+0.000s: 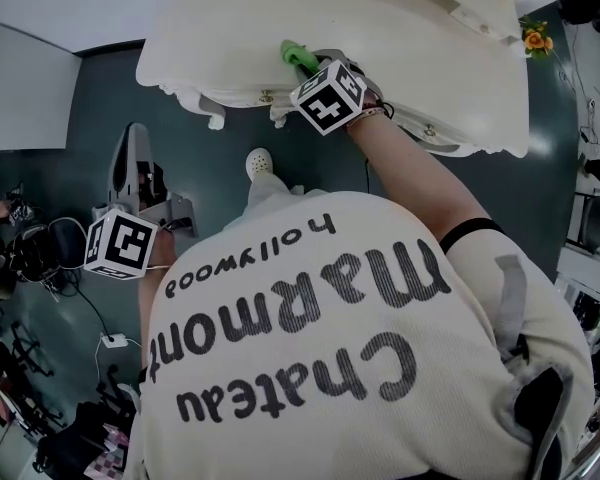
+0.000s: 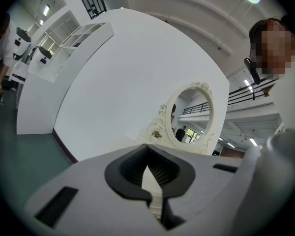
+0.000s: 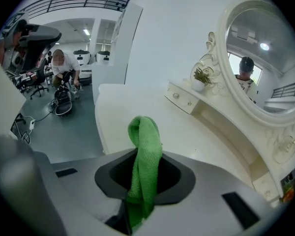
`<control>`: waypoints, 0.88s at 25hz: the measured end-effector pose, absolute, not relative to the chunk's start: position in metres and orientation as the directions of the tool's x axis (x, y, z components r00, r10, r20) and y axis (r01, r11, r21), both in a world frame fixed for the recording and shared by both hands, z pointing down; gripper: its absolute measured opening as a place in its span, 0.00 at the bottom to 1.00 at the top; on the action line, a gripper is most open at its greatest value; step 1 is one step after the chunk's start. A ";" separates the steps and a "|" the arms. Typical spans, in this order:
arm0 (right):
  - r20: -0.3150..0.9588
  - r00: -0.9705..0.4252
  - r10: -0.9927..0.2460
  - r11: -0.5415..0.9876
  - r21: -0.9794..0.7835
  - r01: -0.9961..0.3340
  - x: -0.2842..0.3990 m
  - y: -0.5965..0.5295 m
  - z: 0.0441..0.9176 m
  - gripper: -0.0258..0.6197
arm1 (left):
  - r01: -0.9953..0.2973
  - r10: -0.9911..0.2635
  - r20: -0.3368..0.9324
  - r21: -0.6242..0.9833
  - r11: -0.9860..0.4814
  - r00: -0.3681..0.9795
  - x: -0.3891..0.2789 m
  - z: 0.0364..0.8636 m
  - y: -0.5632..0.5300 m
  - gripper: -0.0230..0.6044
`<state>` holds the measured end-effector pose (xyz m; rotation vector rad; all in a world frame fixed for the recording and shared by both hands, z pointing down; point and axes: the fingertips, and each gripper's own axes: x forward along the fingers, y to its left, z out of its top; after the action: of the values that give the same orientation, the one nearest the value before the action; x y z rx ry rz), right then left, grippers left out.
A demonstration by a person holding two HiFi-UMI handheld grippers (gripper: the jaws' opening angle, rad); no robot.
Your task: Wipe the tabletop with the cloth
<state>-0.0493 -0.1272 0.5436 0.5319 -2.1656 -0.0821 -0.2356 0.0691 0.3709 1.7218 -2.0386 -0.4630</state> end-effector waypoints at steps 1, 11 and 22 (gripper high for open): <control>0.751 -0.520 -0.407 0.904 0.249 -0.349 -0.046 -0.127 0.543 0.18 | -0.842 -0.985 0.108 0.512 0.171 -0.134 -0.234 0.371 0.070 0.05; 0.747 -0.493 -0.446 0.877 0.254 -0.409 -0.016 -0.131 0.541 0.18 | -0.848 -0.988 0.095 0.509 0.150 -0.118 -0.224 0.364 0.074 0.05; 0.739 -0.462 -0.491 0.834 0.245 -0.495 0.025 -0.137 0.541 0.18 | -0.846 -0.990 0.089 0.514 0.141 -0.111 -0.214 0.363 0.078 0.05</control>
<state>0.0245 -0.1374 0.5412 0.7192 -2.1318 0.0060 -0.2142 0.0775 0.3634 1.7594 -2.0168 -0.4748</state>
